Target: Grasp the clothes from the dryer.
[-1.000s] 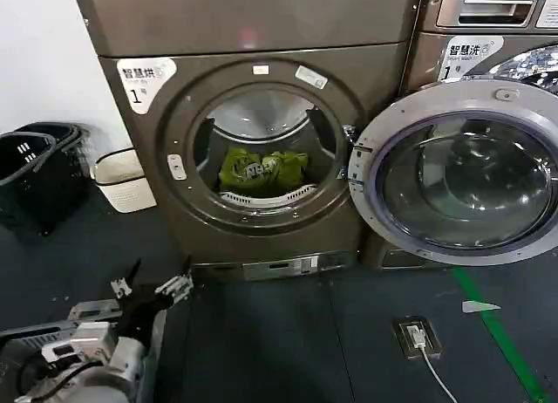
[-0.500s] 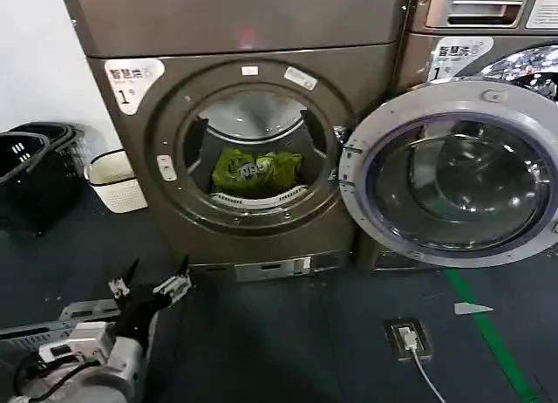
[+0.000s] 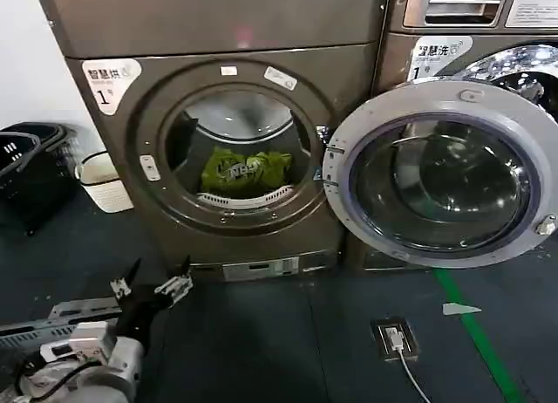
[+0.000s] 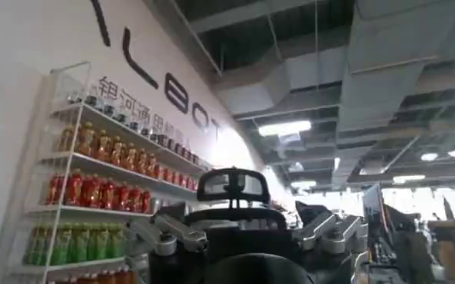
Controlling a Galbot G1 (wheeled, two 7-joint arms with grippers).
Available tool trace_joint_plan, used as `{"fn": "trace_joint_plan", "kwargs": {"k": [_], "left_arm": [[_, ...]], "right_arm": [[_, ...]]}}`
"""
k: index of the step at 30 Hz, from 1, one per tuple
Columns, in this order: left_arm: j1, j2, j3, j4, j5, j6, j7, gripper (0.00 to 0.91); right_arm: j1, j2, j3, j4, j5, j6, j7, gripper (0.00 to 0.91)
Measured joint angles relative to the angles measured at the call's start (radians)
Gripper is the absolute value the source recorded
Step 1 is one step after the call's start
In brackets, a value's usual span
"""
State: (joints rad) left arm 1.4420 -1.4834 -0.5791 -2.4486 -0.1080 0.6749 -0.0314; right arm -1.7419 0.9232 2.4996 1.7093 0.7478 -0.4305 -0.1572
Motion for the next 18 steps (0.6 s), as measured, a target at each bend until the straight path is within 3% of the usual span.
{"fn": "trace_joint_plan", "kwargs": {"k": [18], "left_arm": [[-0.005, -0.003, 0.003, 0.004, 0.000, 0.000, 0.006, 0.907]], "right_arm": [[0.001, 0.001, 0.002, 0.004, 0.011, 0.002, -0.007, 0.907]]}}
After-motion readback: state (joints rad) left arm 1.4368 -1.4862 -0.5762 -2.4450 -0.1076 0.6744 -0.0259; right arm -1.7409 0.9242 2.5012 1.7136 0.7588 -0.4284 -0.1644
